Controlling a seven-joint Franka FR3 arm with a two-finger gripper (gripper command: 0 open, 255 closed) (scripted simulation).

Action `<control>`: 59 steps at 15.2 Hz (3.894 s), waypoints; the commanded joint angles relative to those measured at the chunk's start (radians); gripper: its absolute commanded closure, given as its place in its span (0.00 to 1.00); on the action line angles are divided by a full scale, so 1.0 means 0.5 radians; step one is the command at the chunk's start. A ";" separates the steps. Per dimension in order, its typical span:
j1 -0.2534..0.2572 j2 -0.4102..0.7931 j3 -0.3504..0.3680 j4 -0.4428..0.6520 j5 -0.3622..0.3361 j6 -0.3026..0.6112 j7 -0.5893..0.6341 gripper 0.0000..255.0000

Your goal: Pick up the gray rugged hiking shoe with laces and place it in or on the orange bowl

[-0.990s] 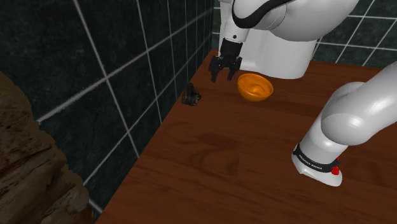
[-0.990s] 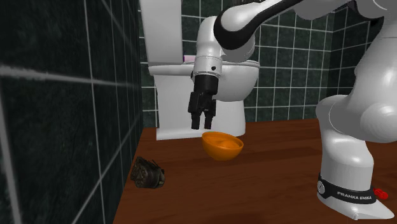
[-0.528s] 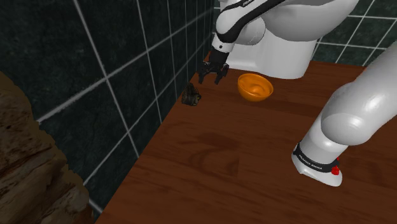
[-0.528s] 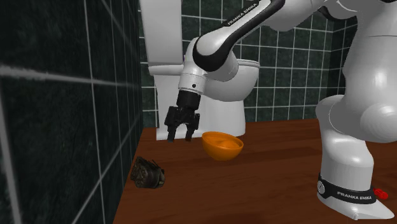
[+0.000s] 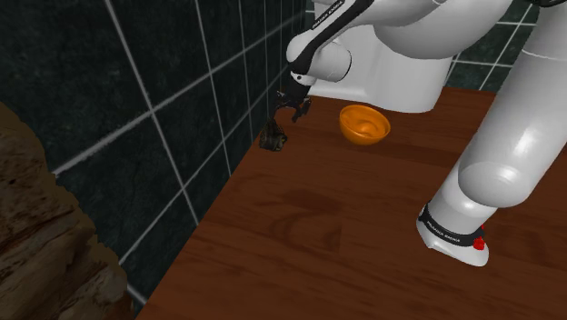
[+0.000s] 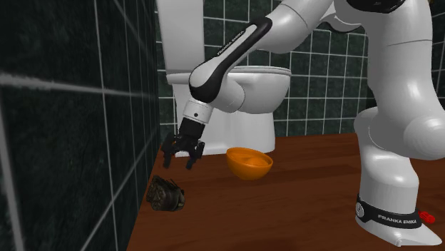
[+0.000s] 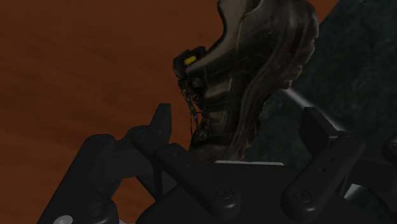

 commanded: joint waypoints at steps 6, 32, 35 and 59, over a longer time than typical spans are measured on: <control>-0.047 0.356 0.038 0.259 0.261 0.200 -0.132 0.00; -0.029 0.447 0.050 0.329 0.272 0.230 -0.121 1.00; -0.012 0.386 0.021 0.328 0.209 0.174 -0.056 1.00; 0.037 0.003 -0.098 0.488 -0.197 -0.327 0.370 1.00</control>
